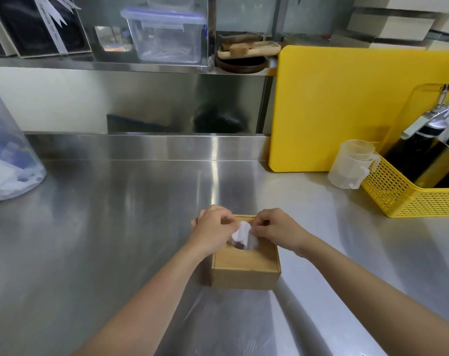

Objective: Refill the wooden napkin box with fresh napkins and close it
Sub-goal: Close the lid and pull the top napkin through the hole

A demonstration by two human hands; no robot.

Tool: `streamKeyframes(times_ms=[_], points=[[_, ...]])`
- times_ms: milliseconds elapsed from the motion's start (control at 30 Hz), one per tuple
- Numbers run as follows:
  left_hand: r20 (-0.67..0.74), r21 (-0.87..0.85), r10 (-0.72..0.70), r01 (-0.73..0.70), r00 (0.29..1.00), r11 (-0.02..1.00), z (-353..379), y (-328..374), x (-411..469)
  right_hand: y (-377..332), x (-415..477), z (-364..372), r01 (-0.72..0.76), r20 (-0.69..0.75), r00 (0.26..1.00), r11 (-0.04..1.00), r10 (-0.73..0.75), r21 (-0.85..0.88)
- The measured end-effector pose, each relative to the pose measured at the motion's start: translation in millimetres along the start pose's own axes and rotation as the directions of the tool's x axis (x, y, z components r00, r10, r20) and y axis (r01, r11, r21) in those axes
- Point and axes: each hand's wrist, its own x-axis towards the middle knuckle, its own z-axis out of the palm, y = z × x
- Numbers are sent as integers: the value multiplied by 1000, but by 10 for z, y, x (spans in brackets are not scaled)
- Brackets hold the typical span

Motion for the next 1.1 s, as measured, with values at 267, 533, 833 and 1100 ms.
streamKeyframes(times_ms=[267, 533, 833, 1100], points=[[207, -133, 221, -196, 953, 971, -105, -221, -60, -78, 35, -98, -113, 66, 992, 984, 105, 137], [-109, 43, 159, -155, 981, 987, 52, 42, -63, -77, -139, -38, -12, -14, 1000, 998, 13, 60], [-182, -58, 70, -82, 981, 995, 147, 61, 1, -114, -250, 235, -117, -379, 924, 908, -49, -402], [-18, -209, 142, -142, 990, 968, 55, -124, -8, -30, -248, -88, 53, -204, 976, 993, -74, -108]])
